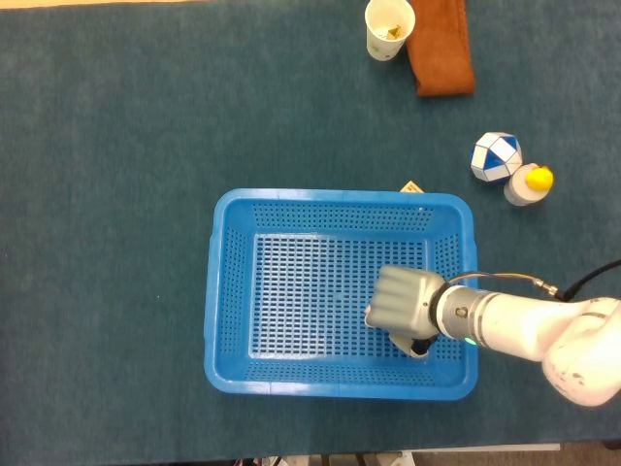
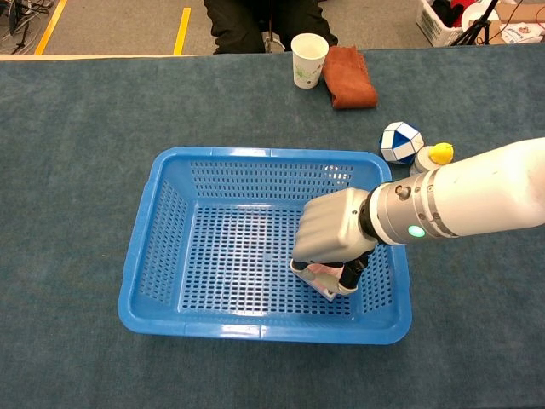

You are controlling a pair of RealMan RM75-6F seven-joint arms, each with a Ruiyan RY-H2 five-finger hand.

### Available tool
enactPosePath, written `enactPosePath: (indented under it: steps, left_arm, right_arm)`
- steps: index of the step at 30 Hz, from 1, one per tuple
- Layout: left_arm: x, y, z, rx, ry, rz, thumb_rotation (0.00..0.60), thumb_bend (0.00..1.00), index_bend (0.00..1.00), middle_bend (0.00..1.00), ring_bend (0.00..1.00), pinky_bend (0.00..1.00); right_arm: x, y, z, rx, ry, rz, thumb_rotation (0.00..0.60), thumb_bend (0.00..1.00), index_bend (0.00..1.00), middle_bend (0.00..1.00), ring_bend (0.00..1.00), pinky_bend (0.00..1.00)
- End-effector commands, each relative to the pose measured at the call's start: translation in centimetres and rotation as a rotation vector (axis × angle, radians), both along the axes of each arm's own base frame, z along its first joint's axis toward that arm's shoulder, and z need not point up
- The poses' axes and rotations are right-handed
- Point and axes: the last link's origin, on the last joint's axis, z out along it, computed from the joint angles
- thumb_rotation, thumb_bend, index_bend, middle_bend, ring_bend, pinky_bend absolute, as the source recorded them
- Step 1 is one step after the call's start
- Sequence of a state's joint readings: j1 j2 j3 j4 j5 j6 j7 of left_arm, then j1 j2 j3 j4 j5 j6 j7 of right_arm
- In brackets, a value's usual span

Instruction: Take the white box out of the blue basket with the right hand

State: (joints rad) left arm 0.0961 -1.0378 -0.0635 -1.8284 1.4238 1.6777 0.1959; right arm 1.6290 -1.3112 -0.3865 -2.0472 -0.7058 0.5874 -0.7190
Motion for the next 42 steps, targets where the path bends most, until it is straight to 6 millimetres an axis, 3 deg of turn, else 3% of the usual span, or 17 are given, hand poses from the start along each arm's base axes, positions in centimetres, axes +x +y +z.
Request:
enactPosePath:
  steps: [1,9,14,28,31,33,35,37,39,42]
  left_arm:
    - [0.0,0.0,0.0,0.001,0.000,0.002,0.600,0.25,0.31,0.34,0.23,0.22]
    - [-0.1,0.2,-0.1,0.006,0.004,0.014,0.600,0.25,0.31,0.34,0.23,0.22]
    - [-0.1,0.3,0.0,0.008,0.005,0.017,0.600,0.25,0.31,0.34,0.23,0.22]
    - [-0.3,0.3,0.1,0.015,0.002,0.019,0.600,0.25,0.31,0.34,0.23,0.22]
    - [-0.4,0.3,0.1,0.020,0.003,0.018,0.600,0.25,0.31,0.34,0.23,0.22]
    - [-0.3,0.3,0.1,0.020,0.001,0.013,0.600,0.25,0.31,0.34,0.23,0.22]
    - [-0.2,0.2,0.1,0.020,0.000,0.011,0.600,0.25,0.31,0.34,0.23,0.22]
    - [-0.1,0.2,0.1,0.017,-0.002,0.005,0.600,0.25,0.31,0.34,0.23,0.22]
    - [-0.1,0.5,0.1,0.014,-0.006,0.002,0.600,0.25,0.31,0.34,0.23,0.22]
    - [0.0,0.5,0.1,0.012,-0.008,0.001,0.600,0.25,0.31,0.34,0.23,0.22]
  right_arm:
    - [-0.1,-0.1,-0.2,-0.006,0.010,0.009,0.275,0.67,0.31,0.51,0.39,0.44]
    - [-0.2,0.2,-1.0,-0.010,0.005,0.009,0.250,0.67,0.30,0.42,0.31,0.44]
    - [0.4,0.2,-1.5,-0.023,-0.044,0.007,0.240,0.67,0.23,0.35,0.26,0.44]
    - [2.8,-0.7,-1.9,-0.086,-0.216,-0.007,0.233,0.64,0.19,0.30,0.22,0.44]
    - [2.7,-0.9,-1.7,-0.101,-0.230,0.014,0.239,0.58,0.19,0.30,0.22,0.44]
    - [2.7,-1.0,-1.7,-0.113,-0.258,0.038,0.326,0.43,0.19,0.31,0.22,0.44]
    - [2.5,-1.0,-1.7,-0.119,-0.275,0.066,0.483,0.25,0.20,0.34,0.23,0.45]
    - [2.4,-1.1,-1.8,-0.134,-0.309,0.094,0.567,0.13,0.24,0.35,0.24,0.48]
    - [1.9,-1.0,-1.8,-0.135,-0.310,0.106,0.597,0.07,0.27,0.35,0.24,0.49]
    - [1.5,-1.0,-1.8,-0.135,-0.295,0.129,0.600,0.05,0.27,0.35,0.24,0.49]
